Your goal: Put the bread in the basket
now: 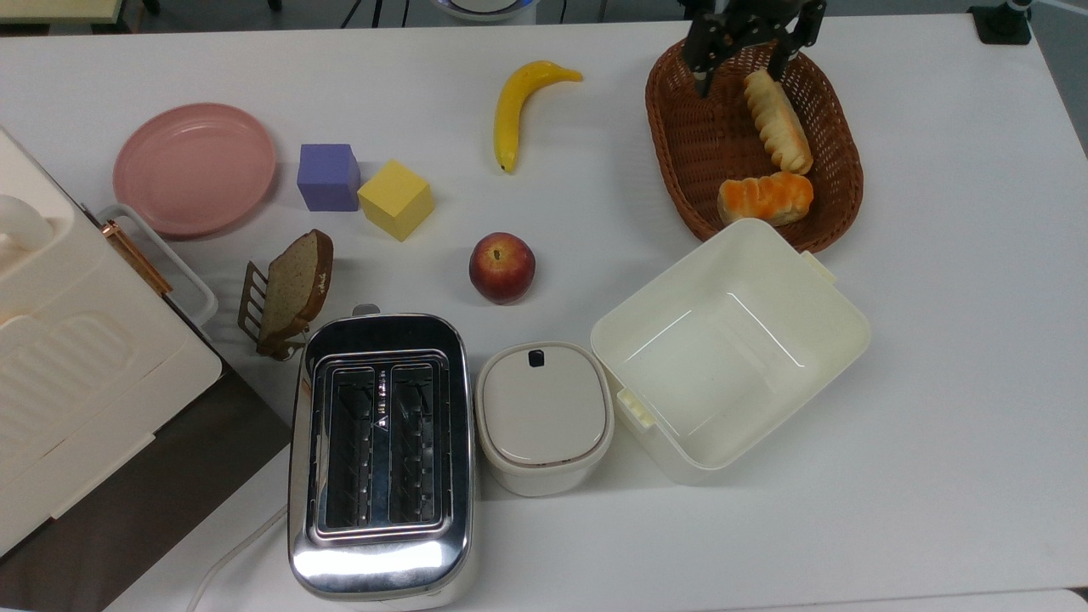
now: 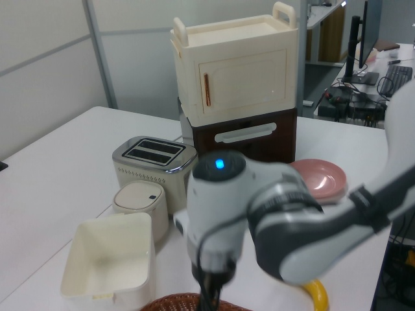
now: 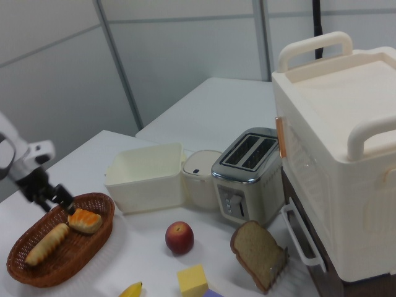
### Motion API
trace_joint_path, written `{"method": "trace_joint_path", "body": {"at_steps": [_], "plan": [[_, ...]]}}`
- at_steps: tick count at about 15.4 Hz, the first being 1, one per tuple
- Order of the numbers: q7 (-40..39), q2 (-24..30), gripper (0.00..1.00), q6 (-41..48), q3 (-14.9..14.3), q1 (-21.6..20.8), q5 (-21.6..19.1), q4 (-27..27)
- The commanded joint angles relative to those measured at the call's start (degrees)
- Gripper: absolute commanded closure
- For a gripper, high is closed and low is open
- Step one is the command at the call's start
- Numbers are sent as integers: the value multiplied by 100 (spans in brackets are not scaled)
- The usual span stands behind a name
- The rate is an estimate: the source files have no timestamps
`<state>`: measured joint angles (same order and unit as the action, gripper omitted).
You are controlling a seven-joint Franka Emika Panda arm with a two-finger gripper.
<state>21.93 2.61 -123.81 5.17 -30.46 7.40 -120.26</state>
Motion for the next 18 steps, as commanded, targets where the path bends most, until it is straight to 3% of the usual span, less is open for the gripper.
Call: {"method": "trace_joint_path", "body": {"at_steps": [1, 5, 11, 13, 18], "plan": [[49, 73, 0, 1485, -51, 977, 51, 1193], [-13, 99, 0, 2641, -59, 2147, 112, 2023], [-900, 187, 0, 2863, -68, 3335, 420, 2199], [-892, 134, 0, 2888, -173, 3450, 324, 2497], [-892, 108, 0, 2871, -218, 3345, 306, 2481]]}}
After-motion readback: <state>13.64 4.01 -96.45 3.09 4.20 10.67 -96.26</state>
